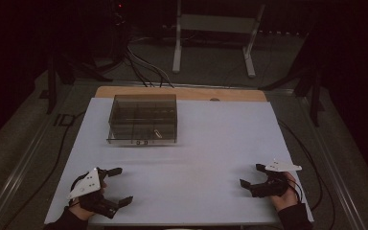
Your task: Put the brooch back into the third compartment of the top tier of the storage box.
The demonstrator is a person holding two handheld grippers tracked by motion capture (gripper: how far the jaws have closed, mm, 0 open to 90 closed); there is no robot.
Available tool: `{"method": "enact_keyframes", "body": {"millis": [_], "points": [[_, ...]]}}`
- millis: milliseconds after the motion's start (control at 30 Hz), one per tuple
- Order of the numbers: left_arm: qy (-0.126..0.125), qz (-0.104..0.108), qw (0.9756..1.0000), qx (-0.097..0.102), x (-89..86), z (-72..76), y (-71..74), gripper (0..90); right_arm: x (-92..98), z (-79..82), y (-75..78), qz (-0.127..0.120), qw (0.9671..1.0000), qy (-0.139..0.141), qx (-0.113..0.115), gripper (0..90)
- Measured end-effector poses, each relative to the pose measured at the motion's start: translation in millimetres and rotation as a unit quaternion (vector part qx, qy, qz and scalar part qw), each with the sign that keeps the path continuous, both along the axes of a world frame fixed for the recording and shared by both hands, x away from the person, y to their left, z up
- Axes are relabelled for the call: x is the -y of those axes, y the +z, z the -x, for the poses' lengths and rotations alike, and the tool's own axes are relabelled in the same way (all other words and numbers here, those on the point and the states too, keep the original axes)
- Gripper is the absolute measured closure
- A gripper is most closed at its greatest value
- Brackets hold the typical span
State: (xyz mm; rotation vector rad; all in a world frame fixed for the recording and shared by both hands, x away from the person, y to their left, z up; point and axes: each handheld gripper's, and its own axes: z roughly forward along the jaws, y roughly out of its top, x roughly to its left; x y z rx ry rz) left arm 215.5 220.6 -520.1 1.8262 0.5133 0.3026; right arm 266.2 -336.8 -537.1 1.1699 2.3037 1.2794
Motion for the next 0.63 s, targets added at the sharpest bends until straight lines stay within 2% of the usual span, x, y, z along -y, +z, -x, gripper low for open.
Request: {"method": "enact_keyframes", "body": {"millis": [133,333,633], "points": [[0.000,0.000,1.0000,-0.002,0.4,-0.3,-0.3,0.6,-2.7,1.2,1.4,-0.012,0.9998,0.013,0.005,0.0],[0.001,-0.001,1.0000,-0.002,0.1,-0.2,-0.3,0.6,-6.0,0.6,-0.2,0.000,0.9998,0.021,0.003,0.0],[0.003,0.000,1.0000,-0.002,-0.2,-0.2,-0.1,0.6,-5.6,0.2,-0.2,-0.007,0.9997,0.023,0.001,0.0]]}}
